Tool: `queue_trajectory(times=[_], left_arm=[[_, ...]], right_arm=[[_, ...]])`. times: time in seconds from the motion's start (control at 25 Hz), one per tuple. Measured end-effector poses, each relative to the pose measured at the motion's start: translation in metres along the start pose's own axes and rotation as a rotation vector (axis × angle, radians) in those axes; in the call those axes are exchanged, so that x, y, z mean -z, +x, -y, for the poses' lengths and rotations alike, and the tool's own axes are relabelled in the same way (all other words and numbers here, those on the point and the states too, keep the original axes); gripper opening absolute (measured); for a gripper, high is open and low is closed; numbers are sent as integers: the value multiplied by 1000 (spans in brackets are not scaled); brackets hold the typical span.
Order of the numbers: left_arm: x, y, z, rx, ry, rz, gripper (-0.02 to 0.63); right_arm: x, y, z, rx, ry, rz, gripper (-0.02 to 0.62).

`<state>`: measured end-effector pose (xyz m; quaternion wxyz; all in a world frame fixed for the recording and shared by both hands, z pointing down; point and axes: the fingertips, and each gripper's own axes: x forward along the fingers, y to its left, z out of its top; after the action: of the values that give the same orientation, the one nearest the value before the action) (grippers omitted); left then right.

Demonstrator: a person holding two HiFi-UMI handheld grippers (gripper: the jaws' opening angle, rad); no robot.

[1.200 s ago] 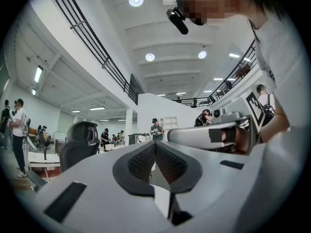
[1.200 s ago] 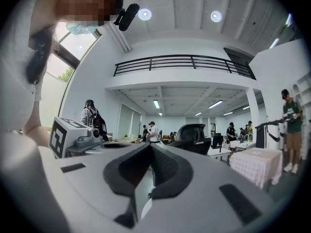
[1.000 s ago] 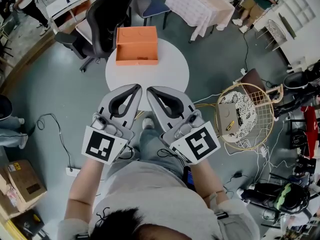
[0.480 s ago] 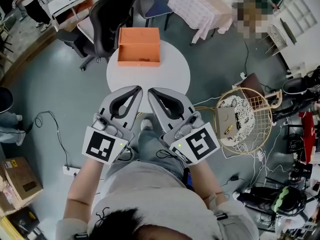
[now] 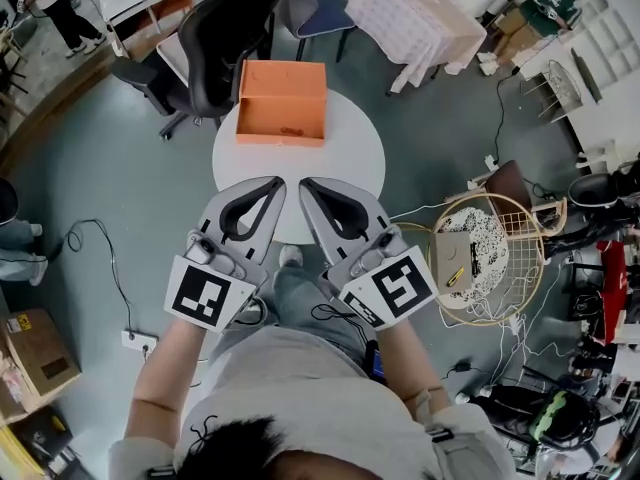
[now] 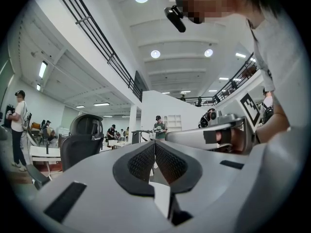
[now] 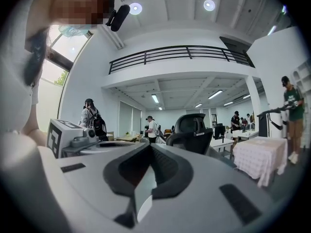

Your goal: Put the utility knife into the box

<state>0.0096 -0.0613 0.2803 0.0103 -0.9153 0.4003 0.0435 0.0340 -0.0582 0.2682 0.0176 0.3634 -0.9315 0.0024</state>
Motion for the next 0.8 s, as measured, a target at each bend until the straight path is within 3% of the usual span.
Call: queue_trajectory(times=[0.44, 0.64, 0.8], left_arm=[[12, 42, -36, -86, -16, -22, 11], [18, 54, -54, -172, -11, -39, 11], [24, 64, -65, -248, 7, -64, 11]], right_arm=[[33, 44, 76, -25, 16, -91, 8], [76, 73, 127, -49, -1, -231, 8], [122, 104, 165, -121, -36, -390, 8]])
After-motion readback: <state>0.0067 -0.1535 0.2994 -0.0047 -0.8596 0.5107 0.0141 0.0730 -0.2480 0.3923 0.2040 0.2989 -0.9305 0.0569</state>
